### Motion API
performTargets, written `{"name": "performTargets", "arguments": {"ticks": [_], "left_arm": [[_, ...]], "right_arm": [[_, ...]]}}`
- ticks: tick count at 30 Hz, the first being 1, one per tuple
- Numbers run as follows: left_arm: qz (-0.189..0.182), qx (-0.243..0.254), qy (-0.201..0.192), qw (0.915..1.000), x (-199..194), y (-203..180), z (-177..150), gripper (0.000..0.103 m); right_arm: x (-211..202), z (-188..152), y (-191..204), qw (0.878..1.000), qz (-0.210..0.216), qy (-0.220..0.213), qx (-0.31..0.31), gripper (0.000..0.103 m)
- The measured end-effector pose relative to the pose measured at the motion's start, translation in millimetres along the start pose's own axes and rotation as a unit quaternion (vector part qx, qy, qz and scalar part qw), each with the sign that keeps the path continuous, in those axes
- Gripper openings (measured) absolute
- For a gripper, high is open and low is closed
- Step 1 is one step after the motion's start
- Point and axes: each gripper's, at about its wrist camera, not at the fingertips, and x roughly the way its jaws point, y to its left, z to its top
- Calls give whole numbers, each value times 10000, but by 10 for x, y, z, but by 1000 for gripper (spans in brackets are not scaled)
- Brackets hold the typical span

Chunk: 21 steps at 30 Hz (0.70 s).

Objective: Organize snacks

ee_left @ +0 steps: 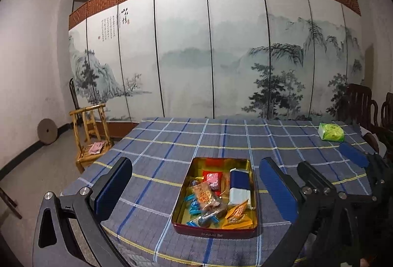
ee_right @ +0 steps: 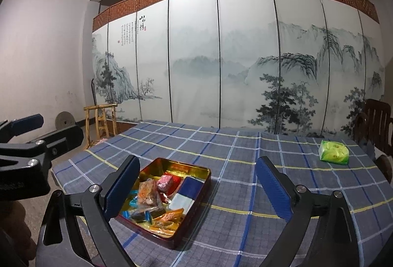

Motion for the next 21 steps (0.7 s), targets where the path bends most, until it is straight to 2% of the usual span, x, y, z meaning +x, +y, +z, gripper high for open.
{"name": "performTargets", "arguments": {"ticks": [21], "left_arm": [[115,-290,344,9989,177,166,-97,103]], "right_arm": [[64,-57,103,9998,45,179,-78,98]]}}
